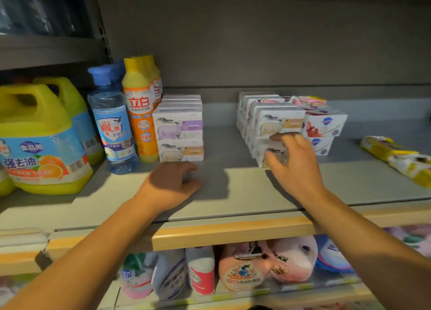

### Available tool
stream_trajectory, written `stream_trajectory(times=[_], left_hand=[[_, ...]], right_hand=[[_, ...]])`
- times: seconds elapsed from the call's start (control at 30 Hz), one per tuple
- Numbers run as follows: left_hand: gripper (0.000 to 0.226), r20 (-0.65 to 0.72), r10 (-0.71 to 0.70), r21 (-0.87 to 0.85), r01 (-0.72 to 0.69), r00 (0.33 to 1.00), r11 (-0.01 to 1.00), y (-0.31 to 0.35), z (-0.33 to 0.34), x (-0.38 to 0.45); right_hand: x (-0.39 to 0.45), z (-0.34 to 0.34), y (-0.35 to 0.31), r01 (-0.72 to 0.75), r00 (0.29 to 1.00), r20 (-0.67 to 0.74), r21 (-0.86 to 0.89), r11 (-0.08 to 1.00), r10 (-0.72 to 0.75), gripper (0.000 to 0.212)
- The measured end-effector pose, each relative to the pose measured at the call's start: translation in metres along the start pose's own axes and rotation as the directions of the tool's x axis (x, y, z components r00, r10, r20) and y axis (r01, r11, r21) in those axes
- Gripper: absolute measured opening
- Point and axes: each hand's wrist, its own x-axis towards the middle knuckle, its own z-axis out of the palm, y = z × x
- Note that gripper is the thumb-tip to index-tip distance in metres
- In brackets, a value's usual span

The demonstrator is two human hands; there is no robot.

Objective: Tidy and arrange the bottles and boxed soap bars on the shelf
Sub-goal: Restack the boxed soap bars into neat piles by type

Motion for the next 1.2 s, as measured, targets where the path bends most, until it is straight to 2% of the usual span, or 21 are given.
stream_trajectory(times=[0.1,0.23,0.3,0.47,0.53,0.63,0.73,0.83,0.97,1.03,1.1,1.2], left_hand=[[0.039,-0.014,0.005,-0.102,-0.007,1.000,0.995,0.028,0.013,0.017],[0.038,-0.043,-0.004,-0.239,-0.006,0.999,0.971,0.062,0.033,0.038],[0.038,-0.054,-0.005,-0.332,-0.013,0.999,0.943,0.074,0.041,0.048],[0.037,-0.105,-0.065,-0.442,0.012,0.992,0.897,0.089,0.056,0.065],[0.041,-0.112,-0.054,-0.454,-0.003,0.992,0.891,0.088,0.056,0.064],[0.049,-0.094,-0.011,-0.453,-0.032,0.996,0.891,0.084,0.056,0.062],[0.051,-0.087,0.007,-0.487,-0.048,0.996,0.872,0.083,0.053,0.060],[0.040,-0.086,0.040,-0.572,-0.082,0.995,0.816,0.083,0.049,0.058],[0.046,-0.093,-0.015,-0.684,-0.053,0.996,0.727,0.081,0.043,0.057],[0.040,-0.082,-0.041,-0.721,-0.031,0.996,0.693,0.082,0.040,0.057],[0.032,-0.052,-0.054,-0.759,-0.005,0.997,0.651,0.082,0.039,0.056],[0.024,0.034,-0.118,-0.880,0.086,0.992,0.467,0.081,0.039,0.055]], right_hand=[[0.007,-0.012,0.023,-0.065,0.998,-0.012,-0.062,0.996,0.064,0.040],[0.014,-0.020,0.052,-0.135,0.985,0.090,-0.163,0.977,0.151,0.053],[0.012,-0.018,0.061,-0.123,0.980,0.141,-0.148,0.981,0.143,0.053],[0.008,-0.013,0.069,-0.130,0.985,0.118,0.047,0.990,0.124,0.040],[0.009,-0.015,0.067,-0.144,0.986,0.101,0.131,0.981,0.132,0.042],[0.011,-0.016,0.063,-0.216,0.966,0.203,0.291,0.932,0.161,0.049],[0.010,-0.016,0.055,-0.250,0.951,0.271,0.399,0.882,0.147,0.039],[0.009,-0.014,0.043,-0.305,0.942,0.293,0.558,0.772,0.160,0.036],[0.004,-0.006,0.025,-0.431,0.901,0.383,0.739,0.517,0.204,0.031],[0.001,-0.006,0.022,-0.415,0.909,0.371,0.761,0.498,0.190,0.040],[-0.003,-0.008,0.024,-0.372,0.919,0.379,0.755,0.540,0.104,0.061],[-0.005,-0.010,0.028,-0.357,0.897,0.441,0.709,0.608,0.014,0.080]])
